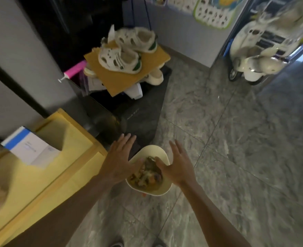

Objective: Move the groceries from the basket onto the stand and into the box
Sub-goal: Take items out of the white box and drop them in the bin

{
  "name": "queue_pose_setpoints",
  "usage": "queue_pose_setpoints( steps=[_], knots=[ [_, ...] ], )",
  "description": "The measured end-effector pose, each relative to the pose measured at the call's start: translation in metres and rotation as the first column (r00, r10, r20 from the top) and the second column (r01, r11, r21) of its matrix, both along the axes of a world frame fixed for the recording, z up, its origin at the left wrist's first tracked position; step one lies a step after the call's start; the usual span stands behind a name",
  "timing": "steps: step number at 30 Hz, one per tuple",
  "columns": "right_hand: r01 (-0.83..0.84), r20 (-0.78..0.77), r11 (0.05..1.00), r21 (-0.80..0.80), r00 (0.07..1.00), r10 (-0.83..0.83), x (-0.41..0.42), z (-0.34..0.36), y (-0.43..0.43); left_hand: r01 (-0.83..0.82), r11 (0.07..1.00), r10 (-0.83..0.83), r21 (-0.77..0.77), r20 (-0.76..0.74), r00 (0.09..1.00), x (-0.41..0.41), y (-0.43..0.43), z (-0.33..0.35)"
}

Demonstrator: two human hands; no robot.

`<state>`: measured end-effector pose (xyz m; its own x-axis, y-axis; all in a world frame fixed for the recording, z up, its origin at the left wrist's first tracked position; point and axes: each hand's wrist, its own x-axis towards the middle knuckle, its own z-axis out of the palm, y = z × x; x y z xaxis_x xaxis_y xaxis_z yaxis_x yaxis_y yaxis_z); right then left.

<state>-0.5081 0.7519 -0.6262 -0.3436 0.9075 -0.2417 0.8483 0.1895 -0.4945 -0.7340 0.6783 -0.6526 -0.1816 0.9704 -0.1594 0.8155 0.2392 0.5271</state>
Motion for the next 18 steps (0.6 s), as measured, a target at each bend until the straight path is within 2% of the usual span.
queue_pose_setpoints(
  steps=[4, 11, 14, 18],
  knots=[
    [-0.024, 0.029, 0.989, 0.149, 0.999, 0.019, 0.004, 0.129, 0.012, 0.011, 0.997, -0.009, 0.081, -0.031, 0.999, -0.007, 0.003, 0.129],
    [0.013, -0.098, 0.943, 0.331, 0.995, 0.021, -0.007, 0.342, 0.005, -0.064, 0.949, 0.094, 0.308, -0.084, 0.992, -0.034, -0.005, 0.345],
    [0.028, -0.152, 0.933, 0.36, 0.988, 0.029, -0.006, 0.407, -0.005, -0.133, 0.926, 0.167, 0.354, -0.065, 0.984, -0.044, -0.026, 0.413],
    [-0.014, -0.216, 0.926, 0.376, 0.971, 0.102, -0.01, 0.464, -0.014, -0.215, 0.886, 0.272, 0.411, -0.086, 0.958, -0.055, -0.071, 0.471]
  ],
)
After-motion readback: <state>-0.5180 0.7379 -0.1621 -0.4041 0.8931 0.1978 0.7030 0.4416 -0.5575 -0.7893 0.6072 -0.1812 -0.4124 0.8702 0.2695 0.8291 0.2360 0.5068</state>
